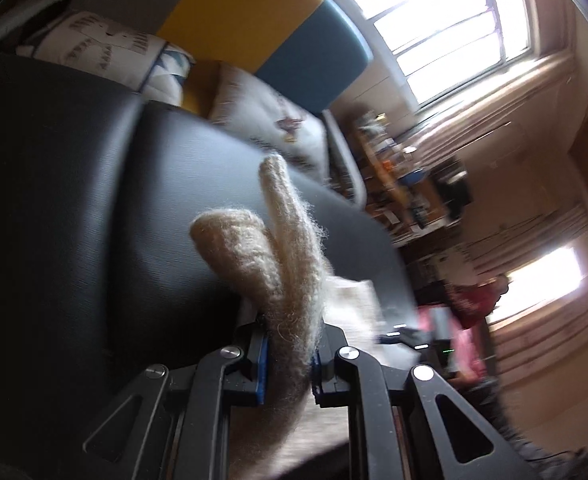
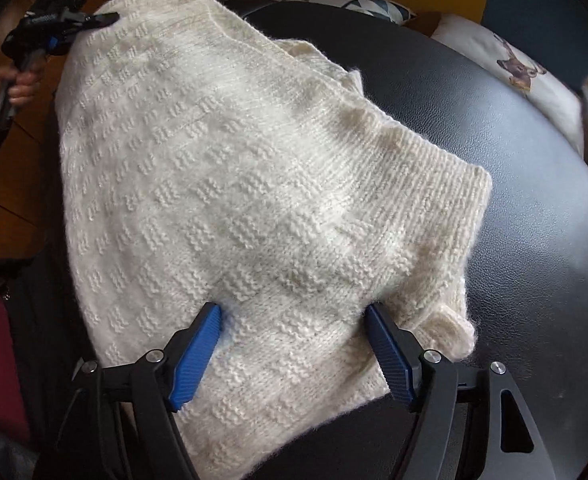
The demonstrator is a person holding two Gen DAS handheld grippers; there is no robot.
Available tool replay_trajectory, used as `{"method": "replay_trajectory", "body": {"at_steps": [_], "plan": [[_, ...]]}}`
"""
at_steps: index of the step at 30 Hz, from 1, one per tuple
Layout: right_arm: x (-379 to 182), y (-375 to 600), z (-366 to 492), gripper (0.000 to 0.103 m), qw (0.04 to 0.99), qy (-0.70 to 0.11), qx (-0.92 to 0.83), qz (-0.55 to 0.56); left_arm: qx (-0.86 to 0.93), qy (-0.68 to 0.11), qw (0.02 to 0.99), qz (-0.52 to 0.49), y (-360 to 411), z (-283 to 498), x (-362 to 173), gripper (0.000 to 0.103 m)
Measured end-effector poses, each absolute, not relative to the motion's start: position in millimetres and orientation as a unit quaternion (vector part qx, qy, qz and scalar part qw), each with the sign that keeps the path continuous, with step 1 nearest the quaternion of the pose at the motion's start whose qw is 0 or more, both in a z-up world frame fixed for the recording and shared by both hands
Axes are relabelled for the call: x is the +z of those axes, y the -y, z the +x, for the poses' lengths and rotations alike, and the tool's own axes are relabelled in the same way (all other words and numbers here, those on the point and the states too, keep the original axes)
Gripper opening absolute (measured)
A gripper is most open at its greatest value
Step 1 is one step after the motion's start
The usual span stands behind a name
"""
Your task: Fold clothes
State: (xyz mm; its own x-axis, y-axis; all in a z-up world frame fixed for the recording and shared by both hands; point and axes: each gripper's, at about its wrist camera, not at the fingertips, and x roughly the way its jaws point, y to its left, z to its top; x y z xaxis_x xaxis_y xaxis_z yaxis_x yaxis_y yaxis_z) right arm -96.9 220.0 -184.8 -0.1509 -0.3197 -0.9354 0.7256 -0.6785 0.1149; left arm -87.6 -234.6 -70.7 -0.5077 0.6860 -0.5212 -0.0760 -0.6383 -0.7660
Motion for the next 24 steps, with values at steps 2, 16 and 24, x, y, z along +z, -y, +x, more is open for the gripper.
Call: {"method": "replay_trajectory", "body": {"at_steps": [2, 16, 24], "plan": [[-185.5, -224.1, -92.7, 0.076, 0.349, -0.175, -0.747, 0.538, 0.784, 0.387, 0.255, -0.412, 226.1, -82.8, -61.6, 0.014], [-183.4, -231.5, -72.2, 0.083, 0.319, -0.096, -0.808, 0.487, 0.763, 0.474, 0.225, -0.377, 118.8, -99.9, -22.3, 0.014], [-181.2, -228.5, -59.5, 0.085, 0.321, -0.051, -0.829, 0.456, 0.742, 0.471, 0.217, -0.425, 28.7, -119.7, -54.8, 0.014]]}}
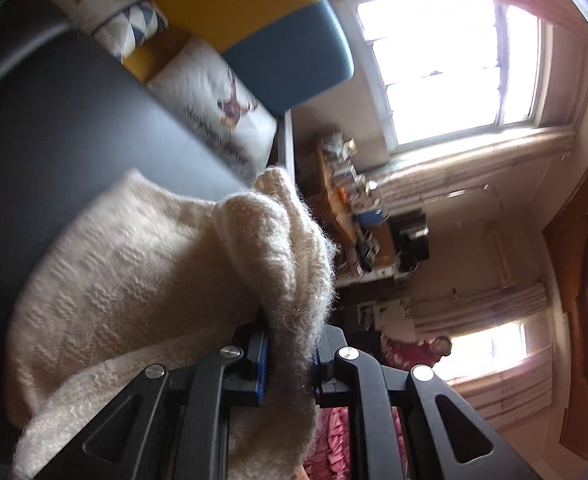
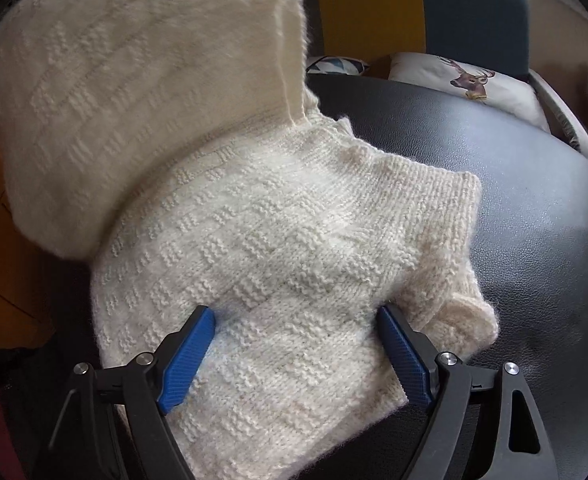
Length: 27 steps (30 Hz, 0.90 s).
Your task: Fold clothes
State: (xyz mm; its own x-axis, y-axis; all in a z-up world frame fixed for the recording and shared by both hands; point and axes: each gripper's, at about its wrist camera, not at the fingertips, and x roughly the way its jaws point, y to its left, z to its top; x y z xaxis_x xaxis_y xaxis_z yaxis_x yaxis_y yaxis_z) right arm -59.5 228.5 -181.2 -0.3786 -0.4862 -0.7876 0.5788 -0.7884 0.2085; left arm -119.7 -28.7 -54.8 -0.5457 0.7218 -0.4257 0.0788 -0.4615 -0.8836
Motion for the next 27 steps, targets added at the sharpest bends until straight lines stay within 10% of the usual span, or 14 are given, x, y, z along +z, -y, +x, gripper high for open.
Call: {"method": "replay_trajectory", "body": {"at_steps": [14, 27], "plan": [[-190.7, -219.2, -60.8, 0.089, 0.347, -0.017, -0.836, 0.425, 0.709, 0.454, 0.200, -0.501, -45.6, -132.2, -125.2, 0.016], [-172.0, -226.9, -32.0, 0.090, 0.343, -0.040, -0.849, 0.400, 0.703, 0.455, 0.297, -0.459, 9.8, -111.9, -47.4, 0.026]]}}
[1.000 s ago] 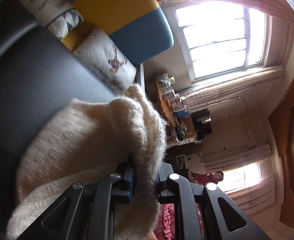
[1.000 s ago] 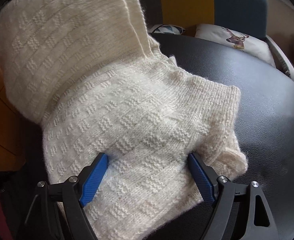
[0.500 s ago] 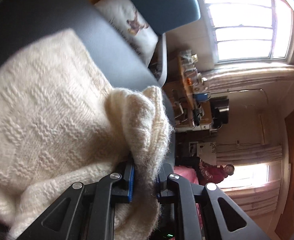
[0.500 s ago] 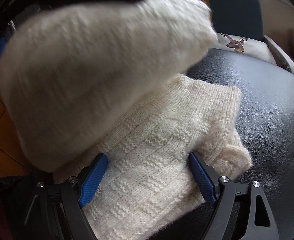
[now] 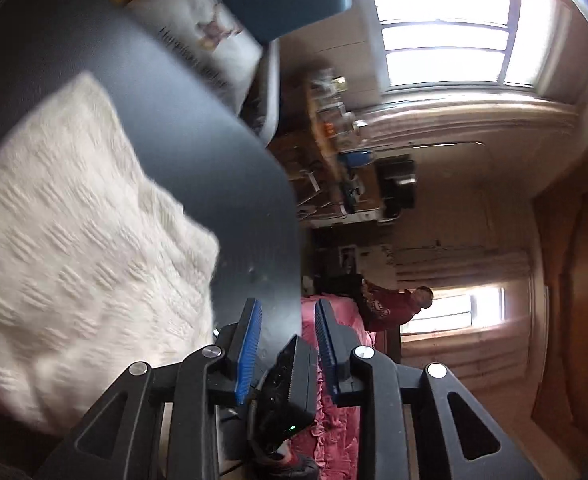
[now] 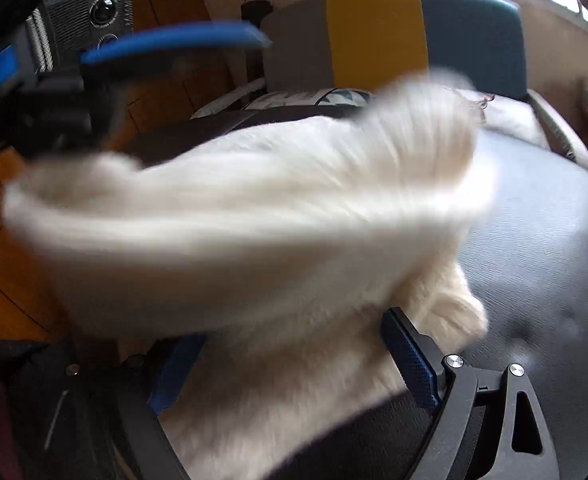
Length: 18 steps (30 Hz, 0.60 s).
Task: Fold clothes
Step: 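Lay the lifted edge onto the sweater and open the left gripper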
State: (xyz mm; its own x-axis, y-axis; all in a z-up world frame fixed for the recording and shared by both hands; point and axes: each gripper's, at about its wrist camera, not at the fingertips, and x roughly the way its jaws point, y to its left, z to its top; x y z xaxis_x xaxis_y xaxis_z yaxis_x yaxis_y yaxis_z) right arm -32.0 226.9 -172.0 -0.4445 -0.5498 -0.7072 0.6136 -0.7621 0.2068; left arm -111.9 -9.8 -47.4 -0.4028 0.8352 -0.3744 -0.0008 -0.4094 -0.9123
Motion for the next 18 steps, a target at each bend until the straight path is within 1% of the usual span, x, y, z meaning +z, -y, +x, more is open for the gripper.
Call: {"method": "replay_trajectory", "body": {"at_steps": [2, 6, 8, 9, 11, 13, 17, 18], "plan": [[-164.8, -237.0, -17.9, 0.091, 0.333, -0.046, -0.850, 0.406, 0.734, 0.438, 0.273, -0.441, 39.6, -110.6, -43.9, 0.027], [-142.6, -260.2, 9.6, 0.093, 0.320, -0.049, -0.855, 0.405, 0.783, 0.402, 0.203, -0.429, 89.3, -108.8, -59.3, 0.027], [-123.7, -262.1, 18.1, 0.095, 0.341, -0.031, -0.854, 0.391, 0.786, 0.396, 0.185, -0.436, 99.7, -107.8, -75.3, 0.027], [-114.4, -257.9, 21.4, 0.098, 0.367, -0.019, -0.845, 0.389, 0.788, 0.394, 0.175, -0.440, 104.9, -107.3, -83.3, 0.027], [-101.4, -241.6, 22.7, 0.100, 0.408, -0.023, -0.826, 0.387, 0.792, 0.381, 0.168, -0.446, 99.9, -104.9, -95.1, 0.027], [-98.3, -219.3, 20.1, 0.101, 0.455, -0.021, -0.794, 0.403, 0.794, 0.372, 0.181, -0.445, 99.5, -104.3, -102.6, 0.027], [-107.9, -174.6, 13.9, 0.101, 0.479, -0.034, -0.761, 0.436, 0.797, 0.359, 0.220, -0.433, 89.1, -108.0, -108.5, 0.027], [-113.8, -167.1, 11.1, 0.101, 0.492, -0.019, -0.743, 0.453, 0.791, 0.356, 0.236, -0.438, 82.5, -109.3, -110.7, 0.027]]}}
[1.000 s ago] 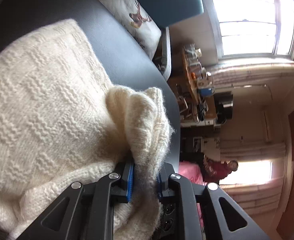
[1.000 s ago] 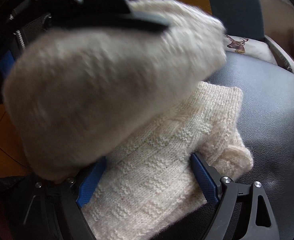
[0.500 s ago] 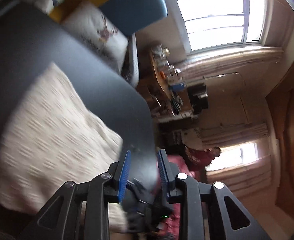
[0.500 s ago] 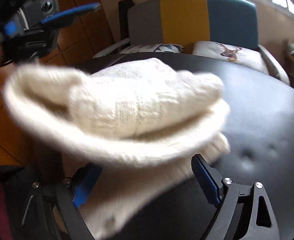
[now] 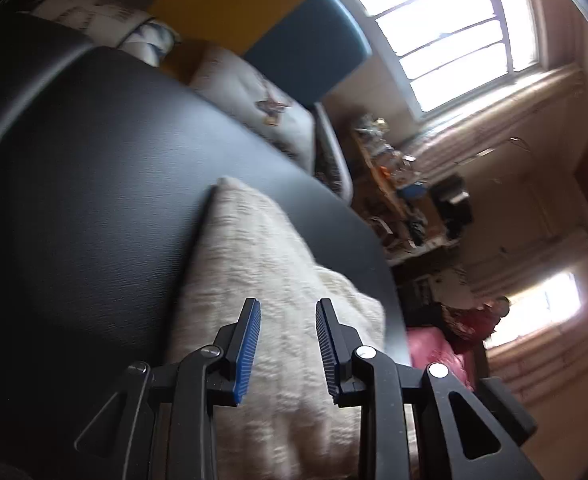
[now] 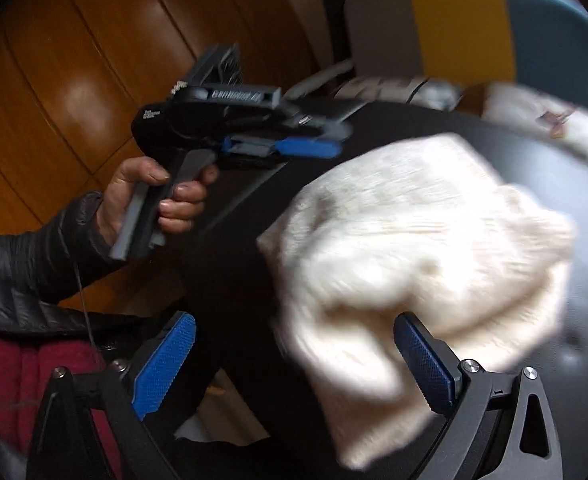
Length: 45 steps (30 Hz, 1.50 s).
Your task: Fold clothes
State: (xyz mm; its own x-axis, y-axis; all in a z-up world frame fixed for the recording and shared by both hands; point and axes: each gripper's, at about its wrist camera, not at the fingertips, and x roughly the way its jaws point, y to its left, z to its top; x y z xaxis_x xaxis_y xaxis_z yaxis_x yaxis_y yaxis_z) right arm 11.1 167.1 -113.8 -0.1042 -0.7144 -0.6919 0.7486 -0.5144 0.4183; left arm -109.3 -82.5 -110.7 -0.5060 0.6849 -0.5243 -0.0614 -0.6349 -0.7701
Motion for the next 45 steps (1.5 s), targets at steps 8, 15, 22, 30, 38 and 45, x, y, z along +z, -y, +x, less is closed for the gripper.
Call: {"method": "replay_trajectory", "body": {"at_steps": [8, 15, 22, 30, 38, 45], "plan": [[-176.1, -190.3, 17.8, 0.101, 0.514, 0.139, -0.675, 0.511, 0.783, 0.268, 0.314, -0.465, 38.6, -79.9, -137.5, 0.016], [-149.2, -249.0, 38.2, 0.101, 0.443, 0.221, -0.745, 0.448, 0.795, 0.238, 0.329, -0.450, 38.0, -67.9, -125.0, 0.020], [-127.8, -283.7, -1.7, 0.101, 0.330, 0.287, -0.818, 0.373, 0.791, 0.271, 0.354, -0.420, 43.8, -51.9, -121.2, 0.020], [-150.3, -247.2, -67.7, 0.027, 0.254, 0.260, -0.830, 0.423, 0.794, 0.209, 0.404, -0.402, 26.5, -28.2, -125.8, 0.022], [-109.6, -236.4, -63.1, 0.014, 0.226, 0.156, -0.871, 0.406, 0.776, -0.032, 0.474, -0.416, -37.5, 24.7, -139.1, 0.022], [-161.8, -259.7, -66.6, 0.015, 0.201, 0.203, -0.851, 0.441, 0.757, 0.066, 0.522, -0.387, -20.6, 11.4, -93.2, 0.022]]}}
